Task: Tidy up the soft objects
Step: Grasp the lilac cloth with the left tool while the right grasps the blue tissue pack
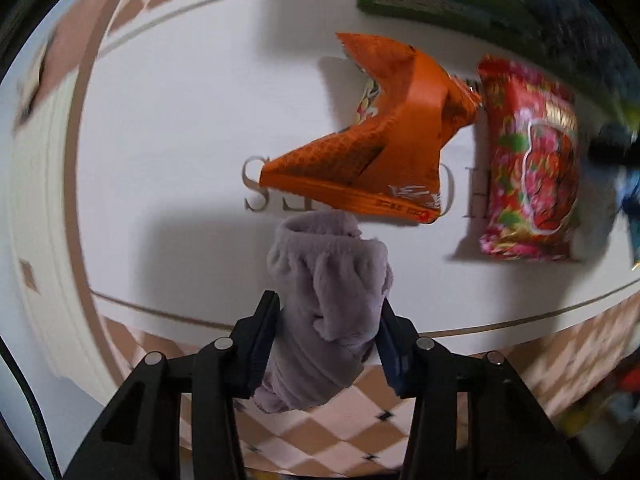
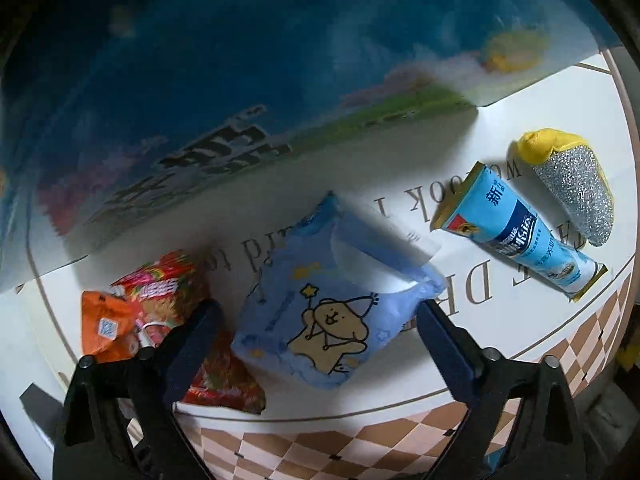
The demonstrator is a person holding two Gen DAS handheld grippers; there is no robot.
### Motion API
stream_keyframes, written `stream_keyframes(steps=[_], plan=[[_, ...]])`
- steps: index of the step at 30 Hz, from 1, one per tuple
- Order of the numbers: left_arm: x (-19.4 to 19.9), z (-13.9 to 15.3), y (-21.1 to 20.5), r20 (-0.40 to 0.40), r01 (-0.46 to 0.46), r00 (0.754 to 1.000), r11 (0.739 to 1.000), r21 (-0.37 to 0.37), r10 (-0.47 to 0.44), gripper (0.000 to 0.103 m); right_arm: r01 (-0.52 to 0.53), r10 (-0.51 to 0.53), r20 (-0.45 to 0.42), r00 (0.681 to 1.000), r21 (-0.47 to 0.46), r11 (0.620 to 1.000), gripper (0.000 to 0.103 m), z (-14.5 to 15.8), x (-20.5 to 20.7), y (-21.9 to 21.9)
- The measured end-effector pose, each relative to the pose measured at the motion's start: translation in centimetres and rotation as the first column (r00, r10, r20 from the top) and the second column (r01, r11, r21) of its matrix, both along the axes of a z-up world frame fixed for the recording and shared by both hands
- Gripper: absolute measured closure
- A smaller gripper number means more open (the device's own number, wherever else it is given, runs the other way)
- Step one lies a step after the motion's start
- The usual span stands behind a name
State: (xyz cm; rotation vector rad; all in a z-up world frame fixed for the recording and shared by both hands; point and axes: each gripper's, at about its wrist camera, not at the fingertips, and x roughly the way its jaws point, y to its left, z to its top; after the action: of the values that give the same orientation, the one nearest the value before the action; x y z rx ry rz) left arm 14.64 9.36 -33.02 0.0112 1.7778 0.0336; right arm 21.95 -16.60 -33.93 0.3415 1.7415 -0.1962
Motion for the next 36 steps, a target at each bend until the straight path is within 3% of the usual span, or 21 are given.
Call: stream_keyframes(steps=[6, 10, 13, 17, 20, 23, 26, 27, 32, 36], plan=[[-2.0, -0.5, 0.8, -0.052, -0.119, 0.992, 0.99, -0.073, 0.116, 0.06, -0.161, 0.16, -0.035, 0.987, -0.036, 0.986, 0.027, 0.4, -1.8, -0.4], [-3.3, -0.7, 0.3, -0.054, -0.123, 0.991, 0.99, -0.074, 0.119, 0.06, -0.301, 0.294, -0.095, 0.951, -0.063, 0.952, 0.028, 0.6, -4.3, -1.1], [-3.9, -0.6, -0.4, -0.053, -0.115, 0.992, 0.991, -0.063, 0.111, 0.059, -0.334, 0.329, -0.102, 0.939, -0.041, 0.942, 0.028, 1.0, -5.8, -1.7], [-3.0, -0.7, -1.4, -0.055, -0.118, 0.992, 0.992, -0.055, 0.115, 0.059, -0.249, 0.249, -0.05, 0.967, -0.002, 0.968, 0.016, 2.1, -6.3, -3.9], [-2.8, -0.5, -1.8, -0.057, -0.123, 0.991, 0.991, -0.046, 0.12, 0.06, -0.163, 0.163, -0.035, 0.986, -0.002, 0.987, 0.013, 2.0, -6.0, -6.4], [-2.1, -1.0, -1.5, -0.047, -0.116, 0.992, 0.993, -0.036, 0.115, 0.066, -0.08, 0.083, -0.051, 0.995, 0.054, 0.995, 0.013, 0.7, -5.5, -7.3], [-2.5, 0.0, -2.8, -0.013, -0.094, 0.996, 0.996, -0.004, 0.094, 0.068, -0.055, 0.059, -0.075, 0.995, 0.061, 0.997, 0.014, -0.5, -5.1, -7.7], [-2.8, 0.5, -3.1, -0.002, -0.09, 0.996, 0.996, -0.003, 0.09, 0.068, -0.067, 0.071, -0.073, 0.995, 0.049, 0.997, 0.016, -0.5, -5.0, -7.5], [-3.9, 3.3, -4.6, 0.039, -0.084, 0.996, 0.996, -0.035, 0.086, 0.068, -0.17, 0.17, -0.035, 0.985, 0.004, 0.985, 0.058, 0.9, -5.7, -5.7], [-4.4, 5.4, -7.1, 0.057, -0.051, 0.997, 0.997, -0.063, 0.055, 0.068, -0.136, 0.137, -0.027, 0.99, 0.05, 0.989, 0.06, 1.8, -7.5, -6.0]])
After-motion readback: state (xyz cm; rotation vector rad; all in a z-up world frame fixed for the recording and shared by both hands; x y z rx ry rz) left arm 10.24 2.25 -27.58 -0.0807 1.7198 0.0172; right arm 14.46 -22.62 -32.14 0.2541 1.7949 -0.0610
